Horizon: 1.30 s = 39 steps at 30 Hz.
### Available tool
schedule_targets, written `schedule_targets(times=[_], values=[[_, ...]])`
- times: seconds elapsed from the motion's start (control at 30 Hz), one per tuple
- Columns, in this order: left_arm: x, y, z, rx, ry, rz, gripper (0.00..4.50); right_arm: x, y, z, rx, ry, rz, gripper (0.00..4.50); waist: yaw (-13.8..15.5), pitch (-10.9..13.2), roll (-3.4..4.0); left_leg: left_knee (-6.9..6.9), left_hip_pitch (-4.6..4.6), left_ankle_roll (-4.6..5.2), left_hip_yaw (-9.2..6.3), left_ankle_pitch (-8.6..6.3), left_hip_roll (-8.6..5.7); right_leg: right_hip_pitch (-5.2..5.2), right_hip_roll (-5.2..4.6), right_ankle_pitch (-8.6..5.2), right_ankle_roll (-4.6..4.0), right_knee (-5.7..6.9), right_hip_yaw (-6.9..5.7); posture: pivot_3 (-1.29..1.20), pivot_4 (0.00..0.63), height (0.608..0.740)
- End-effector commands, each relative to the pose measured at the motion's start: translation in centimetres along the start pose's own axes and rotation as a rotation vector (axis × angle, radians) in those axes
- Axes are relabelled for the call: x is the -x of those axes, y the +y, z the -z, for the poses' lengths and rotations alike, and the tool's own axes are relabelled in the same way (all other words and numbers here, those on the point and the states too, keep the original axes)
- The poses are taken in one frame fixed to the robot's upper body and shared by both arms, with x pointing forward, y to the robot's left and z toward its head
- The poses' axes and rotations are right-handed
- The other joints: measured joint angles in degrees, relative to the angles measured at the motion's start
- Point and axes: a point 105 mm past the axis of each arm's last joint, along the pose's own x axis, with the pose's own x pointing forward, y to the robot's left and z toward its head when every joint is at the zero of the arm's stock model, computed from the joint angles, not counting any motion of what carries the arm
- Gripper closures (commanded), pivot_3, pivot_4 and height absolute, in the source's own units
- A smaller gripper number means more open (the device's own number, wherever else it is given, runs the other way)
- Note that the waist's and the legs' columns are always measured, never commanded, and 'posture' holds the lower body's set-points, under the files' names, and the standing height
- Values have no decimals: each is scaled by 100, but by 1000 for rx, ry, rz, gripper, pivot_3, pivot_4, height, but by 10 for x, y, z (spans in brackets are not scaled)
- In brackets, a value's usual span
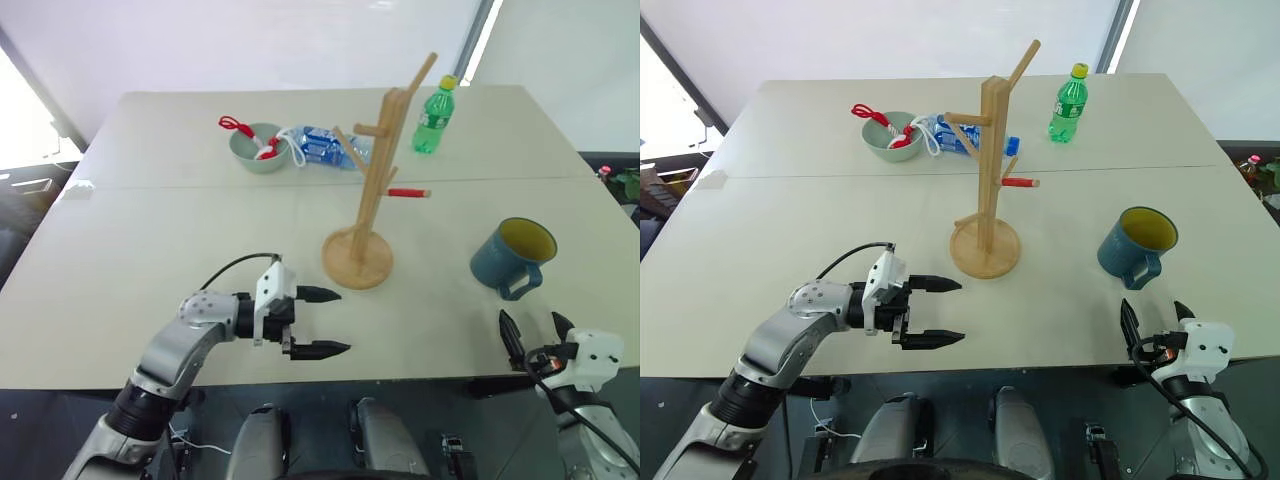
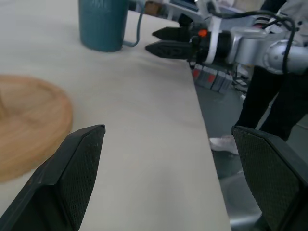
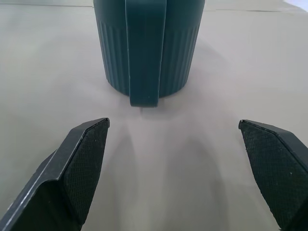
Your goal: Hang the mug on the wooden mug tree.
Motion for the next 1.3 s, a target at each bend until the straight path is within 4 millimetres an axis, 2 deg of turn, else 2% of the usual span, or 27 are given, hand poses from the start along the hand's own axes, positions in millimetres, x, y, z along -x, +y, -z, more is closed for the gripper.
schedule_targets(times=[0.03,0.33,0.77,1.13,1.17,1.2,1.3], values=[[-11,-8,-15,-50,-38,46,0,-8,1,-17,20,-80,30,43,-3,-1,1,0,-5,0,0,0,0,-4,3,0,0,0,0,0,150,740],[-10,-6,-16,-47,-43,26,0,-19,-14,-23,19,-107,140,43,3,-4,5,13,-43,2,-2,2,-4,-39,35,2,3,9,-5,0,150,740],[-12,-4,-18,-46,-48,15,0,-18,-35,-19,27,-67,260,43,-2,-5,5,20,-42,2,-3,2,-8,-39,39,2,4,20,-4,0,150,740],[-14,-2,-18,-52,-50,6,0,-33,-33,-16,-20,-61,260,43,-8,-6,6,22,-38,2,-2,3,-15,-38,41,2,4,29,-2,0,150,740],[-14,-2,-18,-53,-49,3,0,-34,-32,-14,-28,-57,253,551,-8,-6,6,22,-38,2,-2,3,-15,-38,42,2,4,29,-2,0,150,740],[-13,-2,-19,-55,-49,-1,0,-36,-30,-13,-40,-55,245,816,-7,-6,6,22,-38,2,-2,3,-16,-38,42,3,4,29,-2,0,150,740],[-12,-2,-18,-56,-49,-12,0,-38,-25,-13,-54,-61,220,2356,-7,-6,6,23,-38,2,-2,3,-16,-38,42,3,5,31,-1,0,150,740]])
